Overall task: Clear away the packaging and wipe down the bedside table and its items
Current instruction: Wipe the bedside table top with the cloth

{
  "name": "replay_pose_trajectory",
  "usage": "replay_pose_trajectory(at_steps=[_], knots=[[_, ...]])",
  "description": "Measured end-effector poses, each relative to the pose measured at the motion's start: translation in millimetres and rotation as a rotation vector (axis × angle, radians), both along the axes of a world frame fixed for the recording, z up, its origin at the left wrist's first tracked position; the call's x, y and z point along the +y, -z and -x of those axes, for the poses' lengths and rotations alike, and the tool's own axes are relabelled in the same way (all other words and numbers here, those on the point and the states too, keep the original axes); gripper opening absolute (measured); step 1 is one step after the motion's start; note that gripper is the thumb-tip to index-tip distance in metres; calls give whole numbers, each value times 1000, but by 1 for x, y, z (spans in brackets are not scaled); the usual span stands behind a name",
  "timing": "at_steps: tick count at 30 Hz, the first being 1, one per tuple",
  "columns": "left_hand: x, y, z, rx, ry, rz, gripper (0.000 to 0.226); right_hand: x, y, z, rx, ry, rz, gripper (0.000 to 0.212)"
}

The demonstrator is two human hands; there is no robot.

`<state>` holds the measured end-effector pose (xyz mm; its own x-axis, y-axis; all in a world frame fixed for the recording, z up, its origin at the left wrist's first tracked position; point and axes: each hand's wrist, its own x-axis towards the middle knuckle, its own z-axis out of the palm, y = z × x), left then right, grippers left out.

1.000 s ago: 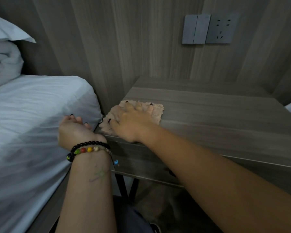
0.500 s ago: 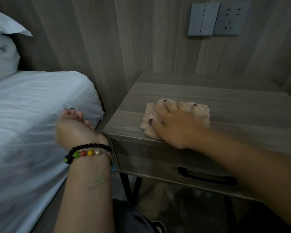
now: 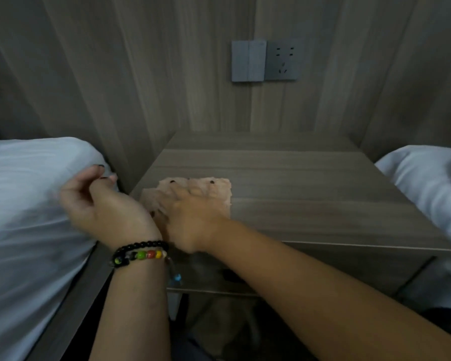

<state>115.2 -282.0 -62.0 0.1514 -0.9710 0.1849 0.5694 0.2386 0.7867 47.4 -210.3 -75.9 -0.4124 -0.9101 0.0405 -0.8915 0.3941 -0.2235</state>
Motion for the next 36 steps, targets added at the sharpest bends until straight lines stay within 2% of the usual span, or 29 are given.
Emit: replay_pose_trajectory(at_steps=[4, 9, 13, 15, 19, 24, 26, 29, 36], knots=[[38, -6, 17, -92, 37, 231, 28, 77, 0, 32, 68, 127, 11, 56], [51, 6, 24, -273, 181, 334, 29, 178, 5, 82, 86, 316, -7, 81], [60, 15, 26, -461, 269, 477, 23, 228, 2, 114, 134, 449, -61, 91], [62, 22, 26, -656, 289, 603, 17, 236, -3, 123, 141, 485, -58, 85], [57, 31, 32, -996, 277, 855, 13, 223, -7, 154, 174, 507, -54, 56], [58, 28, 37, -1282, 244, 948, 53, 187, -10, 207, 126, 528, -77, 53], [59, 29, 38, -1330, 234, 930, 61, 172, -14, 224, 80, 523, -74, 52], [61, 32, 41, -1359, 168, 941, 61, 152, -19, 251, 40, 536, -68, 52], [57, 38, 40, -1116, 51, 1058, 46, 91, -11, 298, 32, 653, -102, 62]])
